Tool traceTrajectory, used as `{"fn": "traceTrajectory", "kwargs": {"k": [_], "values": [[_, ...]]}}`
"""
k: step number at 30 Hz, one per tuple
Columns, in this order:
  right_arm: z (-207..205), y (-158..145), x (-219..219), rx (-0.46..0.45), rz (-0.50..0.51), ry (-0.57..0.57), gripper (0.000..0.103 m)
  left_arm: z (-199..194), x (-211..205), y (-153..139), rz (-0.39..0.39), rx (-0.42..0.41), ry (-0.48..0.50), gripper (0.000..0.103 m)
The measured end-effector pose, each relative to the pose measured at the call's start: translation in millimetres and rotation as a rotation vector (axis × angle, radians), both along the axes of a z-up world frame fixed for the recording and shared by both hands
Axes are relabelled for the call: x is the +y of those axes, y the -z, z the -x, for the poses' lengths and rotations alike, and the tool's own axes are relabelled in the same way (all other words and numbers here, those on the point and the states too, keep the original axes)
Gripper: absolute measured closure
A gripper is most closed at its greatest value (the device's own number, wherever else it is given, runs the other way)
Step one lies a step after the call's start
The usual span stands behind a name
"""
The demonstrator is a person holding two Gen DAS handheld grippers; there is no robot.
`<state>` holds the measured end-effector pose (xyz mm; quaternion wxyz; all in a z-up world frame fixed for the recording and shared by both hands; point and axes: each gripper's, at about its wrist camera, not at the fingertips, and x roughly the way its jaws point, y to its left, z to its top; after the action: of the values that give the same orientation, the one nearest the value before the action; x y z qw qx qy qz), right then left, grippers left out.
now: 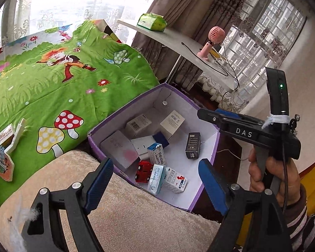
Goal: Organize rigid objects
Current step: 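Carry the teal pack and black box into the storage box and release, then move both tools back toward the white boxes and brush toy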
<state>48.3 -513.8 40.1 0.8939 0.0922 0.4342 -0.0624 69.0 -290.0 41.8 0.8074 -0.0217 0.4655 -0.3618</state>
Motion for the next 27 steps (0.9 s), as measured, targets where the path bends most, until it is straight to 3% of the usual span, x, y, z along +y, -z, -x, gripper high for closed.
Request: {"fn": "traceTrajectory", "kwargs": {"k": [15, 21, 27], "values": [[-5, 1, 30, 0.001, -0.007, -0.076, 0.036, -6, 30, -5, -0.028, -0.052, -0.130, 0.019], [-11, 1, 60, 0.008, 0.014, -0.145, 0.036, -10, 58, -8, -0.016, -0.064, -0.200, 0.019], [-15, 3, 89, 0.021, -0.031, -0.209, 0.036, -15, 103, -8, 0.007, -0.046, -0.315, 0.019]]}}
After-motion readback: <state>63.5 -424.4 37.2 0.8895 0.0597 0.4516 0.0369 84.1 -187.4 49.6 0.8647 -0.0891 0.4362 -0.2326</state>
